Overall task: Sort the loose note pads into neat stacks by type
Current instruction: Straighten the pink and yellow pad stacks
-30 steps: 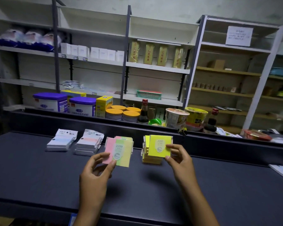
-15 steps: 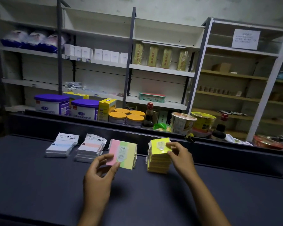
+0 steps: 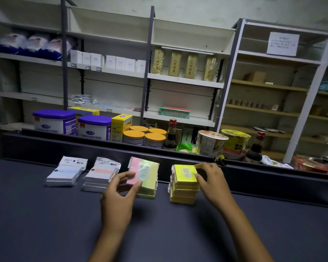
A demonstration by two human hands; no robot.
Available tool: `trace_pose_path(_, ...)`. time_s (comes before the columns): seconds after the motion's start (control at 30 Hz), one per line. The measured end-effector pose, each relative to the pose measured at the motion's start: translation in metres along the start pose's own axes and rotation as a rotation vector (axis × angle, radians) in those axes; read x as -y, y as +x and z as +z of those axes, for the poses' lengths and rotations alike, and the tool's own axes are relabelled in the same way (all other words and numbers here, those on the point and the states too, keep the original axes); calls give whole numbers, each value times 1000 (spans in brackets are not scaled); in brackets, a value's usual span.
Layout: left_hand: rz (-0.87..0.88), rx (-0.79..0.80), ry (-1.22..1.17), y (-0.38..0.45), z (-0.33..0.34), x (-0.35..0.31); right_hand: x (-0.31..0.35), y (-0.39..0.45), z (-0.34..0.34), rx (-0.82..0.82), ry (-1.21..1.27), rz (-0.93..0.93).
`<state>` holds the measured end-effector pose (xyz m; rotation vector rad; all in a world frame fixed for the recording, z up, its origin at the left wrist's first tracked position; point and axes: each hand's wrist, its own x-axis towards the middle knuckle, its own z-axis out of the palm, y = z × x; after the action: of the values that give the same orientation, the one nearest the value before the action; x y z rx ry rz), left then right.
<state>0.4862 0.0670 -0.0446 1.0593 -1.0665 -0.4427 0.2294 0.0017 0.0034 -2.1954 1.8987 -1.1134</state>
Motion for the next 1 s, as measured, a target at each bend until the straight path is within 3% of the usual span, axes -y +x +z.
trace_pose_path(0.37, -38, 99, 392, 57, 33, 9, 13, 21, -12, -13, -102, -109)
trace_pose_path(0.77, 144, 90, 807, 53, 36, 30, 11, 23, -7, -2, -139, -105)
trace_pose_path(1.0, 132, 93, 856, 55, 37, 35, 5, 16, -11, 5, -149, -84)
